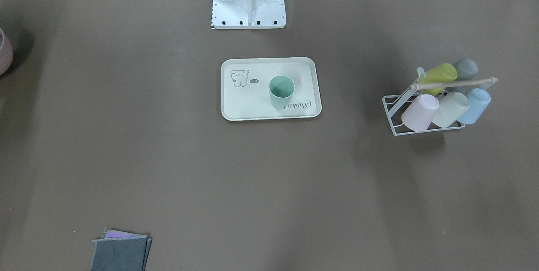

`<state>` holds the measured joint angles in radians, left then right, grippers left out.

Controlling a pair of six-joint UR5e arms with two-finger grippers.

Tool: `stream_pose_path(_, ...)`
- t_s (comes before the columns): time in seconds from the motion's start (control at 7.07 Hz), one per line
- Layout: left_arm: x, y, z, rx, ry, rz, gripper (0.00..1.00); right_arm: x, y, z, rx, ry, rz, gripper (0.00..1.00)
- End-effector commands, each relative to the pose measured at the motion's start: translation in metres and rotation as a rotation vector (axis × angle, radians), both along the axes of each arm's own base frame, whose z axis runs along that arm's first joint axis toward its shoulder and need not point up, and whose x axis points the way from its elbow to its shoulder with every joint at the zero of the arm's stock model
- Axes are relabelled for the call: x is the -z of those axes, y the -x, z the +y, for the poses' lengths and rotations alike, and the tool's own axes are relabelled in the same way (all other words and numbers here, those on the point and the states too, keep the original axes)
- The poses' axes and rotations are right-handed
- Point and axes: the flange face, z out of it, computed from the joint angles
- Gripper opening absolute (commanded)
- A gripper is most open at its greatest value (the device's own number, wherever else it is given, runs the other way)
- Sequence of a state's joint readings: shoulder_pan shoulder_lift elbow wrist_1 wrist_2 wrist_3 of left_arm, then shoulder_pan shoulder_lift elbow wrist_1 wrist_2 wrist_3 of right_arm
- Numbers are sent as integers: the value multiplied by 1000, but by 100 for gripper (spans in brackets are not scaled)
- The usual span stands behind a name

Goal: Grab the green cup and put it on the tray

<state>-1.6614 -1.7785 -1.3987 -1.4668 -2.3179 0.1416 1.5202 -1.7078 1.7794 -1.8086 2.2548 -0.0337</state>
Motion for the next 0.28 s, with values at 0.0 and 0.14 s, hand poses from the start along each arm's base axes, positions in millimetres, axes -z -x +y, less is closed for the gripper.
stream_pose_path(0.0,3,0,-1,5,-2,-1,97,0,1,0,1,1,0,100)
stream_pose_path(0.14,8,0,-3,8,-7,5,97,0,0,-1,0,-1,0,100)
